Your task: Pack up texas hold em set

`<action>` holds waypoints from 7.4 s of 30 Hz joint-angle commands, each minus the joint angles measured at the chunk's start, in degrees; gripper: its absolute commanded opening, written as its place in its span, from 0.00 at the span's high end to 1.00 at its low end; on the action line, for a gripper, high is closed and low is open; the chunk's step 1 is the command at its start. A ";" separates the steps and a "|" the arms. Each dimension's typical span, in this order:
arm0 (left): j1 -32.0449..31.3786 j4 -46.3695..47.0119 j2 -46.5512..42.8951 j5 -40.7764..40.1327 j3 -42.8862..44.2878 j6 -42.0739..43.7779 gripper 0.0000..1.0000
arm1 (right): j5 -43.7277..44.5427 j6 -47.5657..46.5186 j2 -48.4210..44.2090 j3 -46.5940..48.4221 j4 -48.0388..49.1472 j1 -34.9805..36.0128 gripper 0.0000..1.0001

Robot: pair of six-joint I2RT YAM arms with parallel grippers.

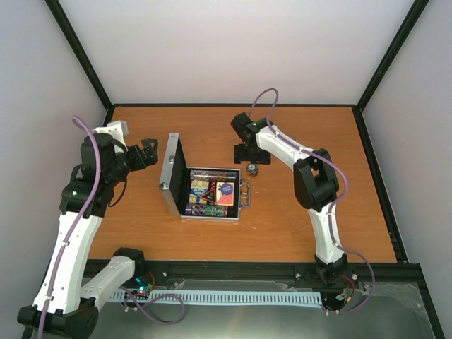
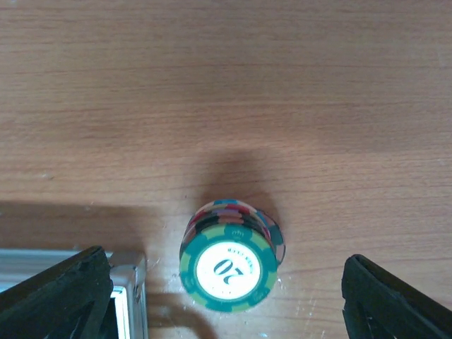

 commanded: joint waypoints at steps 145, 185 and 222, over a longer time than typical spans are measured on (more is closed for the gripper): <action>-18.89 14.87 34.44 32.40 13.85 -13.89 0.27 | -7.39 -10.87 -27.62 -37.87 6.81 1.80 0.71; -21.43 12.36 63.38 56.52 25.74 -13.86 0.42 | -11.09 -22.29 -32.91 -26.81 -2.51 1.90 0.71; -24.04 28.76 69.40 71.86 18.38 -24.26 0.39 | -17.17 -29.24 -25.54 -15.68 -4.83 2.16 0.70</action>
